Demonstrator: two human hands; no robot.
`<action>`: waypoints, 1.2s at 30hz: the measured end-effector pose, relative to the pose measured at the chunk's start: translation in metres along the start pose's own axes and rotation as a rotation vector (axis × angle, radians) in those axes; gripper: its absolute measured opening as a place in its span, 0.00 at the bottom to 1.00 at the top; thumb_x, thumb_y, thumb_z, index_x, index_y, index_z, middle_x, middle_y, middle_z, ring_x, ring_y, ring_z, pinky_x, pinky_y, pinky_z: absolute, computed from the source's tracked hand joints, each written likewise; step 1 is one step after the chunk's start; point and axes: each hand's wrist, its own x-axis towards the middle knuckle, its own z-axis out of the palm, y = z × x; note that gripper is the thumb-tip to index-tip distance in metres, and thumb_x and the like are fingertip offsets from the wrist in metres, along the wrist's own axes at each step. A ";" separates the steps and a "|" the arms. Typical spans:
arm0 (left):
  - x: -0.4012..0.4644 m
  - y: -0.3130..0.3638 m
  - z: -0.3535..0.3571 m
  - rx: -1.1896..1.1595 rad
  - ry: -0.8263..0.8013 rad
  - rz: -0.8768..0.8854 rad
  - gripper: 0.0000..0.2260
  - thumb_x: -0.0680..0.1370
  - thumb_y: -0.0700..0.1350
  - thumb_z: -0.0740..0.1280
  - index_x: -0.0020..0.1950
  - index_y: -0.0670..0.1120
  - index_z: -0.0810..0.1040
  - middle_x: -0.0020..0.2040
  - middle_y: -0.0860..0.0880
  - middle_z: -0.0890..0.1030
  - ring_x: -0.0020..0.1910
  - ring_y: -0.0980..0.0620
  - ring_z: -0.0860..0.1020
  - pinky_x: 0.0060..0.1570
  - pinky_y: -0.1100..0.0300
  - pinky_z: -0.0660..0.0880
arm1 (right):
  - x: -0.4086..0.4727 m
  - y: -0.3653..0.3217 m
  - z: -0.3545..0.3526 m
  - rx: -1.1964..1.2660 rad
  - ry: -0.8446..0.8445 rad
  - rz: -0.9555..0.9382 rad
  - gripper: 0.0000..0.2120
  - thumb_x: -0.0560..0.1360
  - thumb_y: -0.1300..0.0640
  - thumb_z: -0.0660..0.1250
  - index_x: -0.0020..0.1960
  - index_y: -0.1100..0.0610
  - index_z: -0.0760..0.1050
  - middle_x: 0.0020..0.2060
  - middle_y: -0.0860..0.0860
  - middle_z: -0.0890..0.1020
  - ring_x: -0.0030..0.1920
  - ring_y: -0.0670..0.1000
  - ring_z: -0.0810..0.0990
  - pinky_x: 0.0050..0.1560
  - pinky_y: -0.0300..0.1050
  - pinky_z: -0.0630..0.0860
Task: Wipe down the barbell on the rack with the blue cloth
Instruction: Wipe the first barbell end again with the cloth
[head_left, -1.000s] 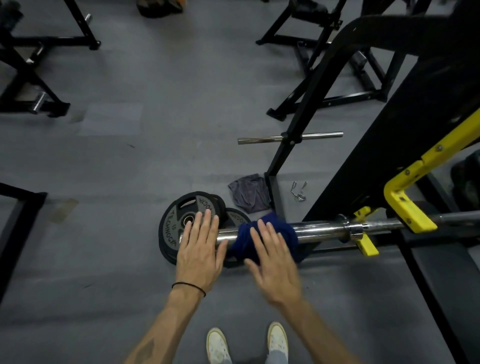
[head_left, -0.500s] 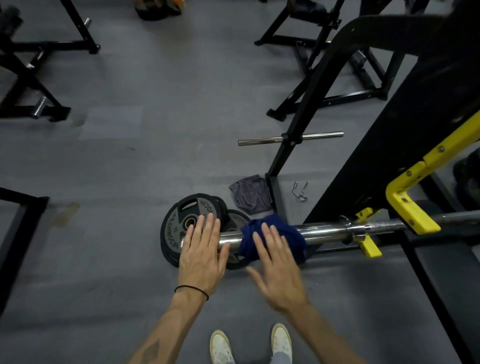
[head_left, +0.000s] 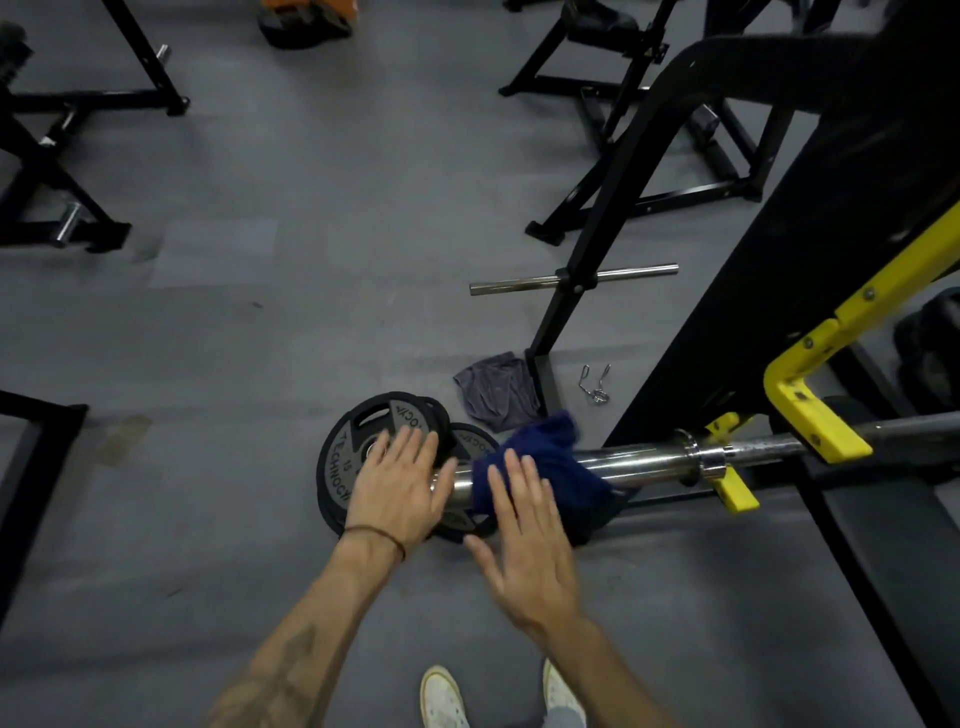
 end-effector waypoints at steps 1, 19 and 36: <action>0.010 -0.003 -0.005 0.013 -0.020 -0.023 0.38 0.80 0.61 0.33 0.78 0.43 0.65 0.77 0.45 0.67 0.79 0.47 0.60 0.79 0.48 0.50 | 0.004 0.015 -0.005 -0.036 -0.021 -0.083 0.34 0.85 0.37 0.48 0.83 0.57 0.54 0.83 0.55 0.54 0.83 0.55 0.50 0.80 0.54 0.50; -0.033 -0.005 0.020 -0.040 0.210 0.025 0.26 0.84 0.55 0.51 0.77 0.44 0.66 0.78 0.45 0.64 0.79 0.47 0.58 0.78 0.47 0.53 | 0.000 0.092 -0.030 -0.122 0.027 -0.044 0.30 0.85 0.40 0.47 0.82 0.53 0.59 0.82 0.54 0.59 0.82 0.55 0.55 0.77 0.60 0.58; -0.032 -0.003 0.021 -0.059 0.201 0.018 0.25 0.84 0.54 0.53 0.78 0.43 0.64 0.79 0.46 0.62 0.80 0.48 0.56 0.78 0.45 0.55 | -0.006 0.110 -0.033 0.003 0.168 0.389 0.30 0.85 0.42 0.48 0.81 0.57 0.60 0.82 0.53 0.57 0.83 0.54 0.50 0.79 0.63 0.55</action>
